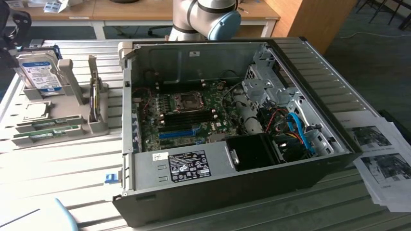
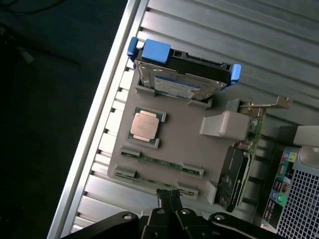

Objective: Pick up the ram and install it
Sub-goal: 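Pick up the ram and move it above insertion slot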

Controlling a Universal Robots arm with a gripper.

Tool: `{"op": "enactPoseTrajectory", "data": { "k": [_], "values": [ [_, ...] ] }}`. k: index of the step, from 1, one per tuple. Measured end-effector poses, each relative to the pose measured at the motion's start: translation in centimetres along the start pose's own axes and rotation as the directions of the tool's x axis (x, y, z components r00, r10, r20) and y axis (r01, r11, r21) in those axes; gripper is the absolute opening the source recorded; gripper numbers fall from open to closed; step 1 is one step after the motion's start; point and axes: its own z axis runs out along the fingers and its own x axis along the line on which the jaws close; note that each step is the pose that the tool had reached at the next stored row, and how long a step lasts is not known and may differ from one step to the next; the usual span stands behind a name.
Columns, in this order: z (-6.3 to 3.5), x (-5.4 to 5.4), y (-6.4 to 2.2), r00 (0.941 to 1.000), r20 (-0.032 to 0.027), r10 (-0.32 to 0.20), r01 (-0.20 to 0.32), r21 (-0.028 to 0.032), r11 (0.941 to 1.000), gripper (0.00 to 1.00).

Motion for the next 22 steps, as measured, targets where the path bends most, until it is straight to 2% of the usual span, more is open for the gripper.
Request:
{"op": "enactPoseTrajectory", "data": {
  "k": [3, 6, 11, 13, 17, 22],
  "values": [
    [0.01, 0.0, 0.0, 0.9985, -0.0022, -0.055, 0.055, 0.0002, 0.9985, 0.09],
    [0.01, 0.0, 0.0, 0.9941, -0.0044, -0.109, 0.109, 0.0002, 0.9941, 0.09],
    [0.02, 0.0, 0.0, 0.98, -0.0081, -0.199, 0.199, -0.0001, 0.9801, 0.09],
    [0.03, 0.0, -0.01, 0.9723, -0.0094, -0.233, 0.233, -0.0002, 0.9724, 0.09],
    [0.04, 0.0, 0.0, 0.953, -0.0122, -0.303, 0.303, -0.0007, 0.953, 0.09],
    [0.05, 0.0, 0.0, 0.9227, -0.0157, -0.385, 0.385, -0.0016, 0.9228, 0.09]
  ]
}}
